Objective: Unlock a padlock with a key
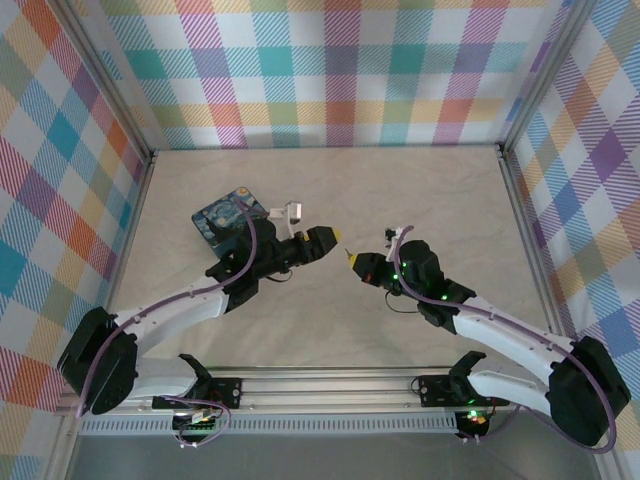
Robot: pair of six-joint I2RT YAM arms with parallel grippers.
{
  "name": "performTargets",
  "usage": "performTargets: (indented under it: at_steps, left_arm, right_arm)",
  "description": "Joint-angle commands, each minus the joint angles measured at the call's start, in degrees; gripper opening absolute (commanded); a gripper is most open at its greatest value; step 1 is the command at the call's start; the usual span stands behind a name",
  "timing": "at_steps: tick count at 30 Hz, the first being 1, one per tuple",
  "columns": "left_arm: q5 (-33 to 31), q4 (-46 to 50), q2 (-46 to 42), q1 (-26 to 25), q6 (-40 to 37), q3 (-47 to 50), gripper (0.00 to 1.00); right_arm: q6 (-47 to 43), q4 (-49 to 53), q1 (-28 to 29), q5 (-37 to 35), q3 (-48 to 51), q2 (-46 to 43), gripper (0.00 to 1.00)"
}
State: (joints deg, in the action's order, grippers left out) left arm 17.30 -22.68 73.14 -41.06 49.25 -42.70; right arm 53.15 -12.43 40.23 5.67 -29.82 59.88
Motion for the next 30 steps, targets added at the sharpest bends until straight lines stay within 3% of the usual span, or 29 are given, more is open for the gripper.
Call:
performTargets:
  at_steps: [1, 16, 26, 30]
  left_arm:
    - [1.42, -1.99, 1.74, -1.59, -1.58, -2.55, 0.58]
    - [1.25, -0.92, 6.16, -2.77, -2.19, -4.52, 0.31]
    - [0.16, 1.37, 5.3, -2.75, -3.95, -5.19, 0.0]
    - [-1.75, 6.13, 2.24, -2.64, -7.69, -6.0, 0.0]
  right_arm:
    - [0.28, -3.85, 0.55, 1.68, -1.84, -0.17, 0.0]
    - [-0.41, -3.82, 1.26, 2.38, -2.98, -0.29, 0.0]
    - [-1.29, -2.47, 1.33, 2.72, -3.08, -0.58, 0.0]
    - [-4.12, -0.17, 0.38, 3.29, -2.23, -3.46, 0.18]
